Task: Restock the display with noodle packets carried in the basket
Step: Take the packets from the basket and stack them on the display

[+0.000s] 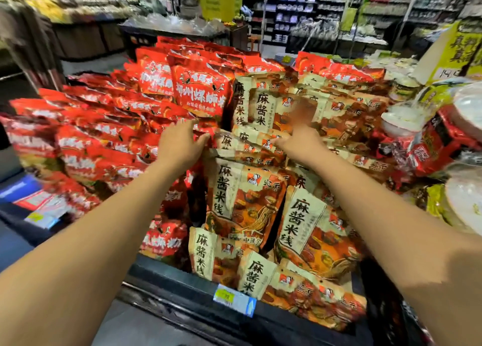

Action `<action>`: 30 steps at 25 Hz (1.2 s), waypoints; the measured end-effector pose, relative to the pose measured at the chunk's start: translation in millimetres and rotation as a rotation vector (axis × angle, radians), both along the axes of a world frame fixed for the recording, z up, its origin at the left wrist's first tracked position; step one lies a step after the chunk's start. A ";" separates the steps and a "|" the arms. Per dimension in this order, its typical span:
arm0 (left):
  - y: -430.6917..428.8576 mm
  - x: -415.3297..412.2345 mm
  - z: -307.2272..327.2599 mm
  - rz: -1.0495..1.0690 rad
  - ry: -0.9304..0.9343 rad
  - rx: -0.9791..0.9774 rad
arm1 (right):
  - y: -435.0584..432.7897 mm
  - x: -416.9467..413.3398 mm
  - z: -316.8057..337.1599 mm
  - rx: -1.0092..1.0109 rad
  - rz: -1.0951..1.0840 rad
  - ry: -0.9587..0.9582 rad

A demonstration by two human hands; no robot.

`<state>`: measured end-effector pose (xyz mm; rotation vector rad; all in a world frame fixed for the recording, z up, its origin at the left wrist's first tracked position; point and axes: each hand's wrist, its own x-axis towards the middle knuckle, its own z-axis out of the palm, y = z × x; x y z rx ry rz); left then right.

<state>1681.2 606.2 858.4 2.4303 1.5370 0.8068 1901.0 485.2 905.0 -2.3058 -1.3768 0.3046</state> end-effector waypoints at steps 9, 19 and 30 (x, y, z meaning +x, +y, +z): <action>52.7 -77.9 -24.1 0.002 0.351 -0.089 | 60.6 -80.3 2.6 -0.001 0.092 -0.060; 129.2 -147.3 -3.6 -0.184 0.394 -0.015 | 156.5 -177.6 -13.4 0.006 -0.032 -0.070; 172.6 -220.7 -5.6 -0.118 0.447 -0.181 | 170.2 -230.3 -26.8 -0.223 -0.029 -0.382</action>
